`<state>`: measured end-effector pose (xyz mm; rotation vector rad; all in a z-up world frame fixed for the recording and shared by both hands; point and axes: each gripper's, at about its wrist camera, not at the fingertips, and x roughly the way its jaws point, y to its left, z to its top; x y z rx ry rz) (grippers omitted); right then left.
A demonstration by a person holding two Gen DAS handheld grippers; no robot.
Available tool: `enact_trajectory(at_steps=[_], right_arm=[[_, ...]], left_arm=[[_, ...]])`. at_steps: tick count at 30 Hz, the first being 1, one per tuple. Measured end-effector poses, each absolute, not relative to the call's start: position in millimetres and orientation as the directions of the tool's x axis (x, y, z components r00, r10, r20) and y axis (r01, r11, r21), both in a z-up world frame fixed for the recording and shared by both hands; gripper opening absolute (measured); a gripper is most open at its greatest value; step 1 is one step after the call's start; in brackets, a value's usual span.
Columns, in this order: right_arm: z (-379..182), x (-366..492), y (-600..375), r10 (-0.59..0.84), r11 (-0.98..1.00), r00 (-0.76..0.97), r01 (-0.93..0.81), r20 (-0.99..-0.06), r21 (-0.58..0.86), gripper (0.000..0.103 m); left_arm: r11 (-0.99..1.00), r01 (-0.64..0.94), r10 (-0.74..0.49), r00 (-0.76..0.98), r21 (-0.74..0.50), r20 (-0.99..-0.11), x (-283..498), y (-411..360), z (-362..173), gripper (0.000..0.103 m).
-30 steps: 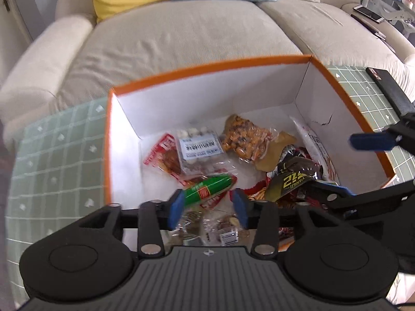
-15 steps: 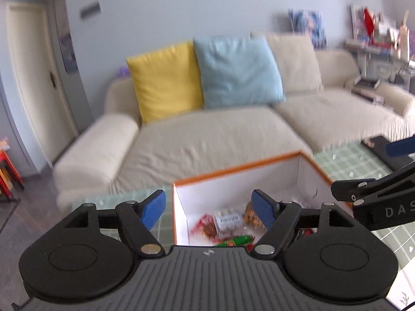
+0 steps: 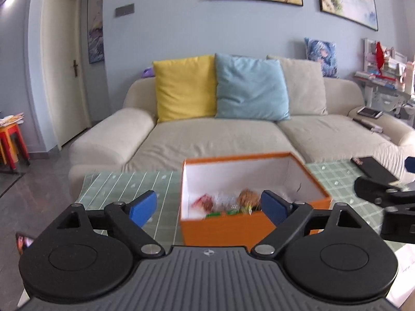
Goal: Organize snacks
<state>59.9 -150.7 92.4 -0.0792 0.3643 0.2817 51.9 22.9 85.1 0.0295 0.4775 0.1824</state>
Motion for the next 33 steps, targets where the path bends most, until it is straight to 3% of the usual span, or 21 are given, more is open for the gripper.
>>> enact_trajectory(at_steps=[4,14,33], right_arm=[[72.0,51.1,-149.0,0.258,0.955,0.897,-0.293,-0.359,-0.045,0.099],[17.7,68.3,-137.9,0.239,0.954,0.810,-0.300,-0.535,-0.028,0.099],[2.9,83.5,-137.1,0.222,0.958,0.785,-0.287,-0.579,-0.022,0.099]], left_arm=[[0.980,-0.175,0.197,0.859,0.090,-0.472,45.4,25.9,66.8,0.103],[0.981,-0.150,0.193,0.809,0.122,-0.555,50.3,21.5,25.8,0.103],[0.985,-0.136,0.174,0.764,0.108,-0.621,53.3,25.1,10.9,0.103]])
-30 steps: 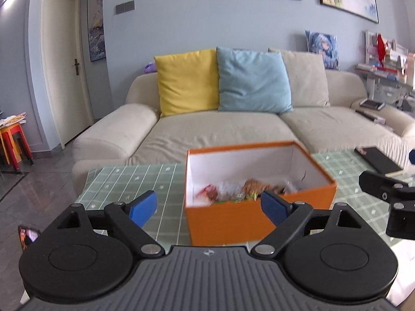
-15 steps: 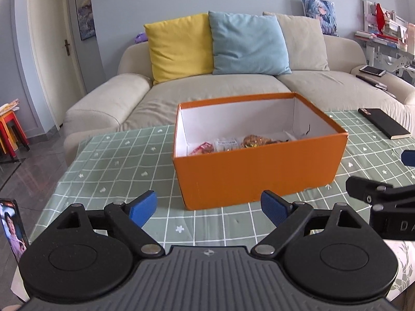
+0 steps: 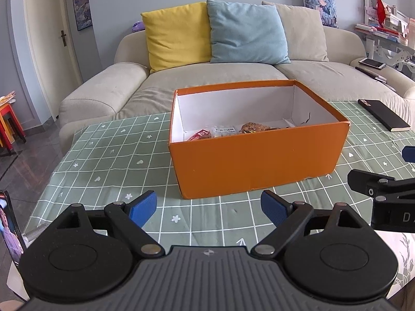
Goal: Organize snacks
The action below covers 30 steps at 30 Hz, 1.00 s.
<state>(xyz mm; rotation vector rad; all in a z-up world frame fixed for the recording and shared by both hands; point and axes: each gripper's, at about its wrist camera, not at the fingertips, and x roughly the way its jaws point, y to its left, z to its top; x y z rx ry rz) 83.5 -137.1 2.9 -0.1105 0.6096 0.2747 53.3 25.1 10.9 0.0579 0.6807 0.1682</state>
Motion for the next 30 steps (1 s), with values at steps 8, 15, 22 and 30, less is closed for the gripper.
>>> enact_trajectory(at_steps=[8,15,22,30], right_arm=[[3.2,84.1,-135.3,0.222,0.956,0.781,-0.292,-0.584,-0.027,0.099],[0.6,86.1,-133.3,0.211,0.956,0.775,-0.292,-0.596,-0.041,0.099],[0.1,87.1,-134.1,0.211,0.955,0.773,-0.293,-0.598,-0.041,0.099],[-1.5,87.7,-133.5,0.210,0.953,0.769,-0.298,-0.604,-0.047,0.099]], left_arm=[[0.985,-0.132,0.170,0.760,0.107,-0.627,55.3,24.9,10.6,0.103],[0.986,-0.127,0.167,0.756,0.109,-0.632,56.3,24.8,9.5,0.103],[0.986,-0.126,0.165,0.750,0.107,-0.641,57.9,26.3,9.1,0.103],[0.987,-0.120,0.159,0.745,0.104,-0.648,58.3,26.8,8.1,0.103]])
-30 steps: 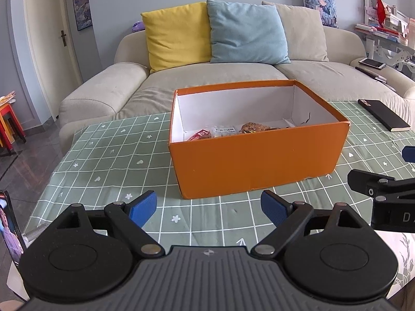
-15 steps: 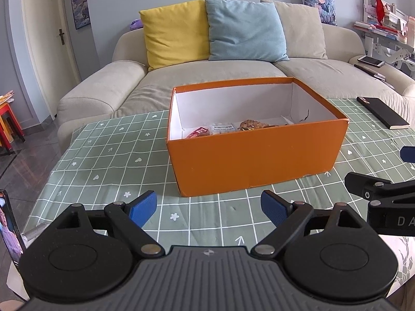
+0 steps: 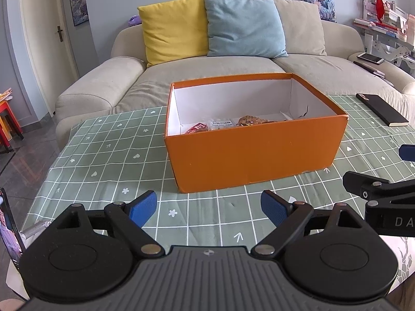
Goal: Organize snacks
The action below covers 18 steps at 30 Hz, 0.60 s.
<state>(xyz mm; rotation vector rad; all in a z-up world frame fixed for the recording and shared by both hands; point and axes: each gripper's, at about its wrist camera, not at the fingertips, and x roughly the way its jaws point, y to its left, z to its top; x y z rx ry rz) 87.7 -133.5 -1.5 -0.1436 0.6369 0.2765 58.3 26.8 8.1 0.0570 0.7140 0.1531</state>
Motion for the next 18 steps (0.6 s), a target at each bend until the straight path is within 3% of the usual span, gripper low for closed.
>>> enact_trajectory(at_steps=[18], right_arm=[[-1.2,84.3,-132.5,0.212,0.952,0.770,-0.301,-0.601,-0.050,0.099]], left_arm=[[0.987,-0.128,0.159,0.749,0.095,-0.644,55.9,27.7,11.7,0.103]])
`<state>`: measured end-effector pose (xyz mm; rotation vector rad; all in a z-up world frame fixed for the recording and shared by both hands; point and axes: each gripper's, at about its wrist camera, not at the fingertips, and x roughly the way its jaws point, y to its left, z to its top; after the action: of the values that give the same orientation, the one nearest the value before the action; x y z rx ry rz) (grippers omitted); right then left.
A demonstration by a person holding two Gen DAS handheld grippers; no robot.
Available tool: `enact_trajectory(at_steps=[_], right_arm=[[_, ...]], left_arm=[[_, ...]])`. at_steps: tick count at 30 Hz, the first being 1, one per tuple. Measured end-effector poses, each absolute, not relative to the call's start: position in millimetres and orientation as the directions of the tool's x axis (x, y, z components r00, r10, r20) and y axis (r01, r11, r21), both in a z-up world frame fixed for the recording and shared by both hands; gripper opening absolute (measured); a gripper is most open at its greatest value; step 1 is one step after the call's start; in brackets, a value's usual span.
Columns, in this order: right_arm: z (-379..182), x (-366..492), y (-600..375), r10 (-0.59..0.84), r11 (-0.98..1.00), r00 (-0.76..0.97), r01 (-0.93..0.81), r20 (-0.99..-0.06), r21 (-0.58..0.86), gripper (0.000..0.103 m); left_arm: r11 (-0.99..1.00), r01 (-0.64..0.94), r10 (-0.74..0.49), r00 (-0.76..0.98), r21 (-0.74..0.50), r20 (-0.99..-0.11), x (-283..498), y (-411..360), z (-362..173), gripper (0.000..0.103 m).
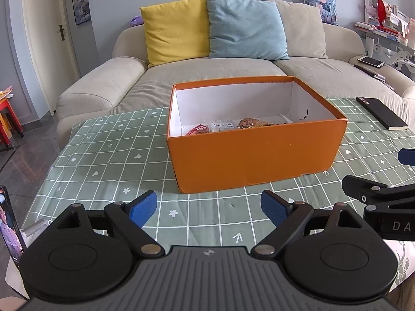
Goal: Organize snacks
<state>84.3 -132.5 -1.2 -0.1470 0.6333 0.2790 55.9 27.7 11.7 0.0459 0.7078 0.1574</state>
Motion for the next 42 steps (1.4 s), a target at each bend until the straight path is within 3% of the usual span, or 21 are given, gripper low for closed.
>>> enact_trajectory(at_steps=[42], right_arm=[[-5.7,83.3,-133.6,0.208,0.949,0.760,-0.309,-0.615,-0.060,0.099]], left_arm=[[0.982,-0.152,0.186,0.742,0.108,-0.645,54.8,25.7,11.5,0.103]])
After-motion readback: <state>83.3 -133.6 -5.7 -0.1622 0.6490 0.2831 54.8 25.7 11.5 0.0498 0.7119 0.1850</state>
